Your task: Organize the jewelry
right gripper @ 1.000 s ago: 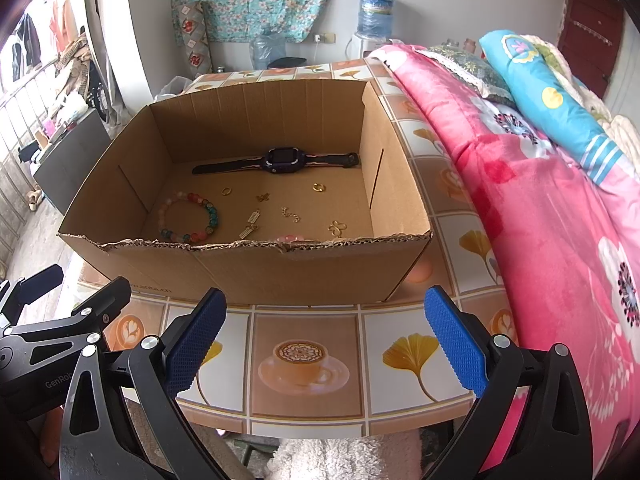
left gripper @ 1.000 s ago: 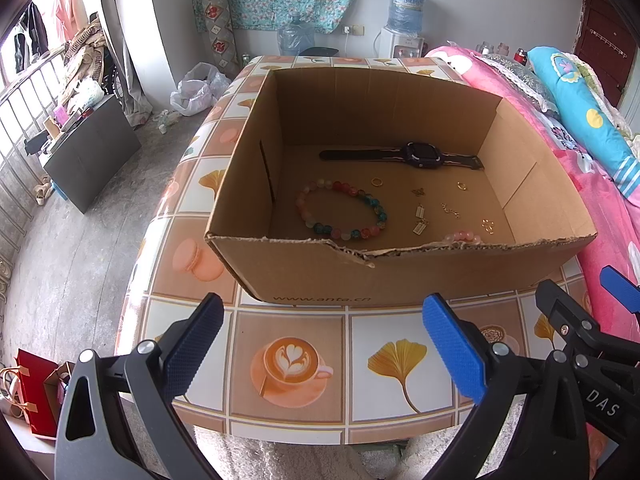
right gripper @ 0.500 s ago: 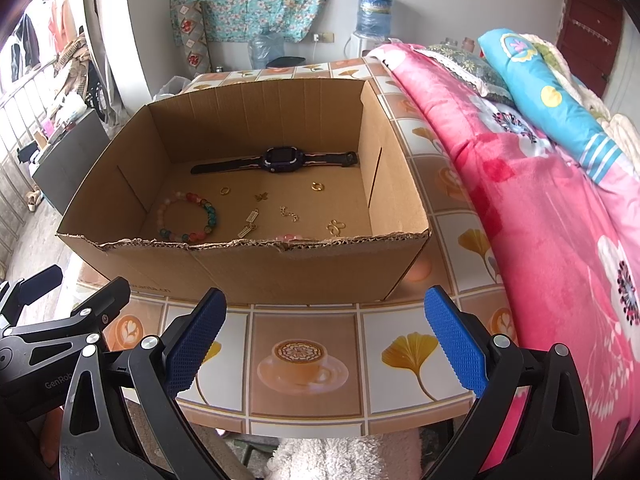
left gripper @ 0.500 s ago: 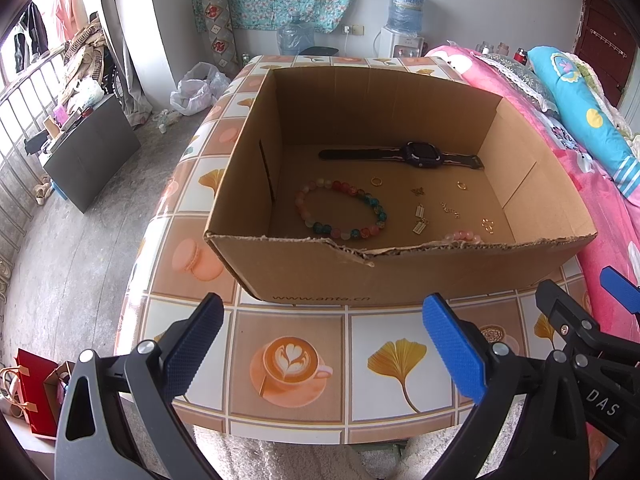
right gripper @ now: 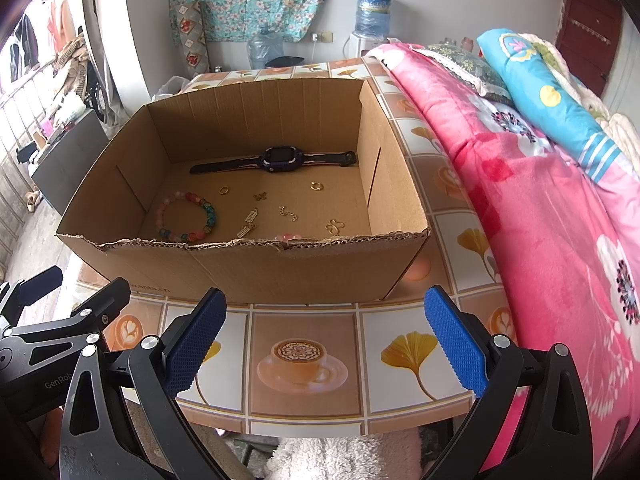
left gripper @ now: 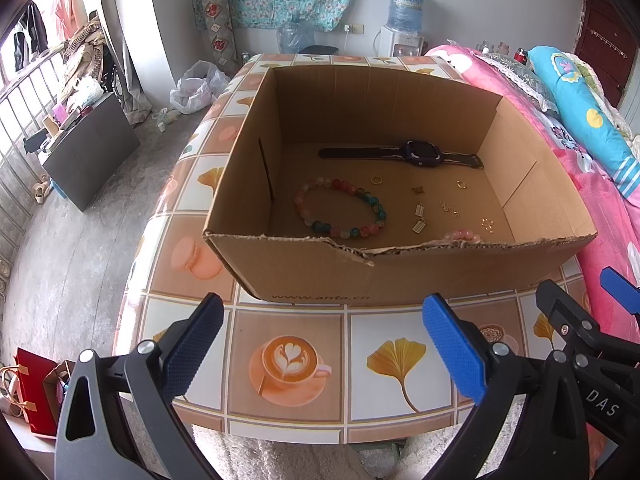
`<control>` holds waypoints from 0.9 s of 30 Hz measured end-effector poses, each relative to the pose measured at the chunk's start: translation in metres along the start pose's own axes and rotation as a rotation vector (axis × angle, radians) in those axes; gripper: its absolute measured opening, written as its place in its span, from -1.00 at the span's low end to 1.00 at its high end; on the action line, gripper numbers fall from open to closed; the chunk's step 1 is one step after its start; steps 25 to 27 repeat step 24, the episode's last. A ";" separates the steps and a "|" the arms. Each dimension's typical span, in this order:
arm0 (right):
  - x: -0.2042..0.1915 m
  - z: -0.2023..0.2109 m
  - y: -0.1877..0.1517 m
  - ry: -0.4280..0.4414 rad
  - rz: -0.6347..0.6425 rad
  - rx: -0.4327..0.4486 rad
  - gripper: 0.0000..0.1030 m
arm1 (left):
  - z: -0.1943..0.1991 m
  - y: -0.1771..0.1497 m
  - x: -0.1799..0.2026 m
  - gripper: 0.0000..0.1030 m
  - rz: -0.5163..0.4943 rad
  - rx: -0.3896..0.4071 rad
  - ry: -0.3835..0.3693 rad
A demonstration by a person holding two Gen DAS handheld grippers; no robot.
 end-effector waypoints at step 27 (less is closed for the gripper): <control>0.000 0.002 -0.001 -0.004 -0.002 0.002 0.85 | 0.001 0.000 0.000 0.89 0.000 0.001 0.000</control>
Point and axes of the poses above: each gripper's, at about its wrist camera, not at the fingertips, and z roughly against the way its jaws point, x to its right, y to its top, the point moved 1 cm from there along -z, roughly the way its jaws point, and after that the axes turned 9 degrees about y, right-handed, at the moved point
